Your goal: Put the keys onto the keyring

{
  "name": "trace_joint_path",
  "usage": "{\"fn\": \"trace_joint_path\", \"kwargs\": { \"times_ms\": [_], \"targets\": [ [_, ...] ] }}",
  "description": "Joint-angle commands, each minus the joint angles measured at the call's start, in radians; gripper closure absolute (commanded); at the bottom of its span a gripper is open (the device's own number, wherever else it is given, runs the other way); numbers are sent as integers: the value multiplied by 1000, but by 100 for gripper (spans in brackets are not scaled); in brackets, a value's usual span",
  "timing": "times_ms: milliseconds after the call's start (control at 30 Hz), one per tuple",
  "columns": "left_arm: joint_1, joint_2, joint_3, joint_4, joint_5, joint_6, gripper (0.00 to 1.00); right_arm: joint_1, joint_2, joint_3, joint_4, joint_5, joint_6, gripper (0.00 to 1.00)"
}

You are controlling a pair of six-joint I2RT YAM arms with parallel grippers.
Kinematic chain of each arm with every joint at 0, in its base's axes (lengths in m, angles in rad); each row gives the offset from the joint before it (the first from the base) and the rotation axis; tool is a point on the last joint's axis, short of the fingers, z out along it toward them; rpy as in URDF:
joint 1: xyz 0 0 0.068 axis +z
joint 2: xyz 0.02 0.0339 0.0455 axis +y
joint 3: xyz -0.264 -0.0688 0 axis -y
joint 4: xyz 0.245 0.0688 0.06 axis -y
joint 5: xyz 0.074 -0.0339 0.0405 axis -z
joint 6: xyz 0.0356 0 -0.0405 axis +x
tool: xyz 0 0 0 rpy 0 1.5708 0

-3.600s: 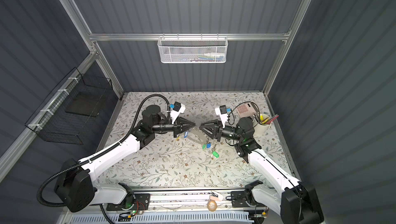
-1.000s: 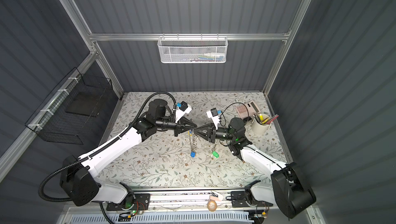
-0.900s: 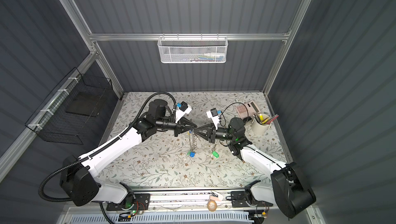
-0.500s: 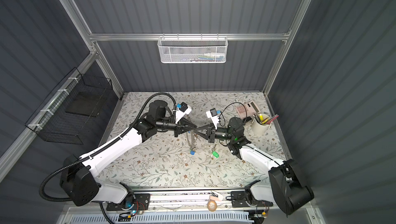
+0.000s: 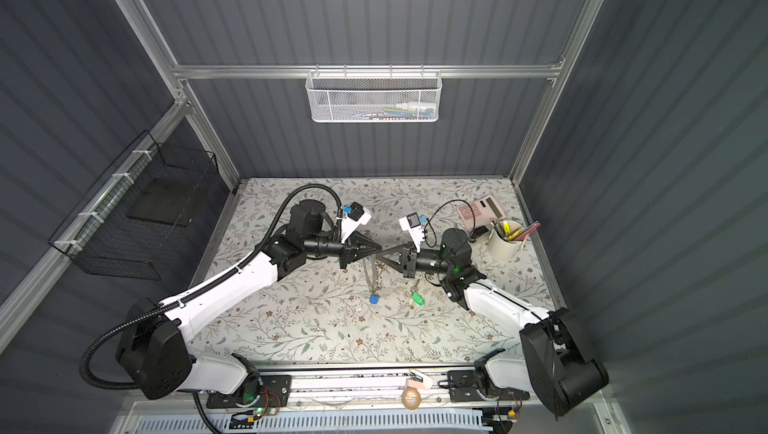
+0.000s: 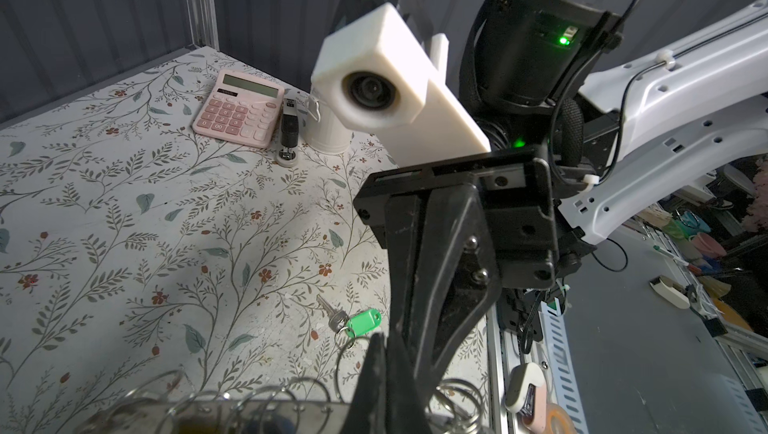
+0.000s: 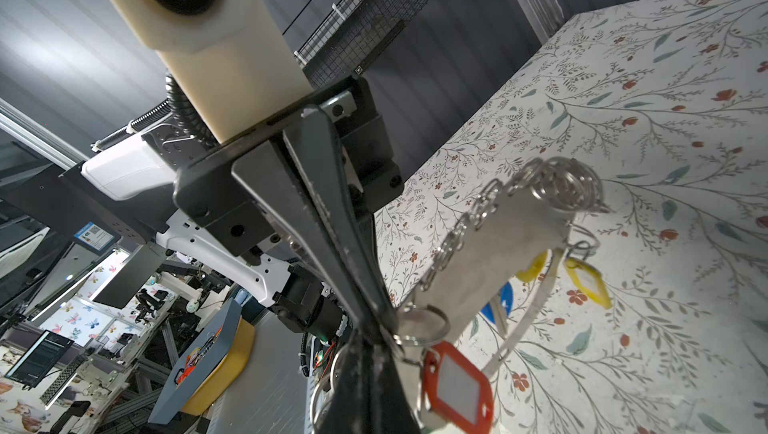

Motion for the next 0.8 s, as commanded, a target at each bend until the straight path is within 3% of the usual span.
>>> {"fn": "trace_joint_path", "kwargs": {
  "times_ms": [0,200,567,767],
  "targets": [
    [-33,-26,-9,72,70,-50,89,1,-13,5,-17,83,-34,100],
    [-32,-47,-20,108,47,-80,78,2,-10,9,-24,87,-38,100],
    [39,-105,-123,249,-14,-192,76,-26,-37,-2,-65,114,-55,100],
    [51,-167,-179,226,-102,-149,54,-55,-55,-17,-91,168,-44,98]
  ]
}}
